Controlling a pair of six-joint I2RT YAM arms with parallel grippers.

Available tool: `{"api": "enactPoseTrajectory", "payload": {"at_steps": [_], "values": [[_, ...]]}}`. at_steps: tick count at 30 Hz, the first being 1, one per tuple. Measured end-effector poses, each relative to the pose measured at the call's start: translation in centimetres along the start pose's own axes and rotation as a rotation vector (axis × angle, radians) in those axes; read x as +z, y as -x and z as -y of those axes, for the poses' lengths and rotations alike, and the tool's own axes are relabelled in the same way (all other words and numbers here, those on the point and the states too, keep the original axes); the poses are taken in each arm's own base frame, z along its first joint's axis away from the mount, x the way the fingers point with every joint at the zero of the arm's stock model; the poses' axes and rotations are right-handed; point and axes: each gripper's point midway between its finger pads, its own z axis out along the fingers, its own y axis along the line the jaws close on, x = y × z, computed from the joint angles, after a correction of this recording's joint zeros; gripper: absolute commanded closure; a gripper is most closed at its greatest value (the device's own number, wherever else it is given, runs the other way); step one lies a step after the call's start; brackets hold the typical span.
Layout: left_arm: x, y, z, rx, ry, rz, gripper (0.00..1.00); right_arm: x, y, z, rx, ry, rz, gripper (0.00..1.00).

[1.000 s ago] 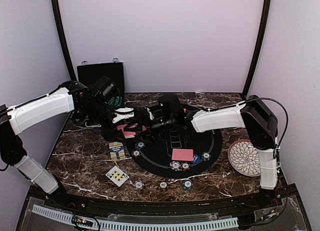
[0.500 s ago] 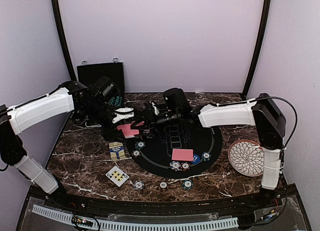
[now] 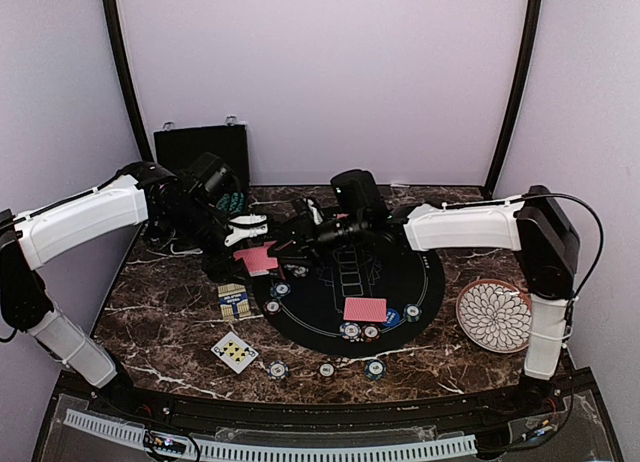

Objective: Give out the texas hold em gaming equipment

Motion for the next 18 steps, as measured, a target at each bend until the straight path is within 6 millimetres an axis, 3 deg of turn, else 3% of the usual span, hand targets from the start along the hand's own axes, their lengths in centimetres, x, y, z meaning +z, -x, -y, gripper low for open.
{"api": "enactPoseTrajectory", "payload": {"at_steps": [4,9,12,16,18], "values": [[0.0,0.0,-0.01,0.0,0.0,0.0,1.0,0.0,-0.22,-0.19,0.007,0.013,-0.01,0.86],[0.0,-0.02,-0.02,0.0,0.001,-0.001,1.0,0.15,-0.77,-0.34,0.019,0.025,-0.031,0.79],[0.0,-0.06,-0.07,0.0,0.004,-0.003,1.0,0.18,-0.94,-0.45,0.02,0.032,-0.038,0.84],[0.0,-0.08,-0.1,0.0,0.006,-0.005,1.0,0.21,-1.03,-0.6,0.027,0.039,-0.042,1.0],[0.0,-0.09,-0.11,0.0,0.006,-0.005,1.0,0.2,-1.04,-0.74,0.022,0.046,-0.044,1.0]]}}
